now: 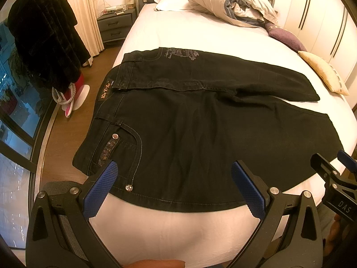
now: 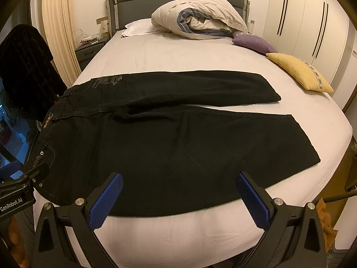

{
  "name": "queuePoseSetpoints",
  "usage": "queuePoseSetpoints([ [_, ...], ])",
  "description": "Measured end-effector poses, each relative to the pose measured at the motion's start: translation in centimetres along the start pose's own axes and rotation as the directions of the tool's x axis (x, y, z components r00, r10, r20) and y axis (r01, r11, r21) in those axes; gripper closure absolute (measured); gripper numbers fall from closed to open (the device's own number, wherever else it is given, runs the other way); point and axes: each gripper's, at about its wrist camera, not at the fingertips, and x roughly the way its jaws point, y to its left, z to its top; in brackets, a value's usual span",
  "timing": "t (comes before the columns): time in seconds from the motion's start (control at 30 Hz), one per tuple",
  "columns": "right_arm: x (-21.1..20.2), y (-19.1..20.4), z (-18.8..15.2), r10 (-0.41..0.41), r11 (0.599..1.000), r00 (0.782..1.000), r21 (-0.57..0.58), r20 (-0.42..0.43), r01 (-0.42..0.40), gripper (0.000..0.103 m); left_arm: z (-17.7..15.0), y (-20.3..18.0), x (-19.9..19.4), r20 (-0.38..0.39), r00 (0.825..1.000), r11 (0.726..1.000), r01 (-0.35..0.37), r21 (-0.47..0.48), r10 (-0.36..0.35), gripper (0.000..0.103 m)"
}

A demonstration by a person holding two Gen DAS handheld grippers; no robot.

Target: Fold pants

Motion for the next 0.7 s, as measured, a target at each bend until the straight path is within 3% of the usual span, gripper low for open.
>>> queuePoseSetpoints([
  [0.7,0.29,0.11,-0.1,0.001,1.0,1.0,0.0,-0.005,-0.001,0.0,0.06,0.04,0.14,-0.003,1.0,1.0,-0.001,0.0,0.001,0.0],
])
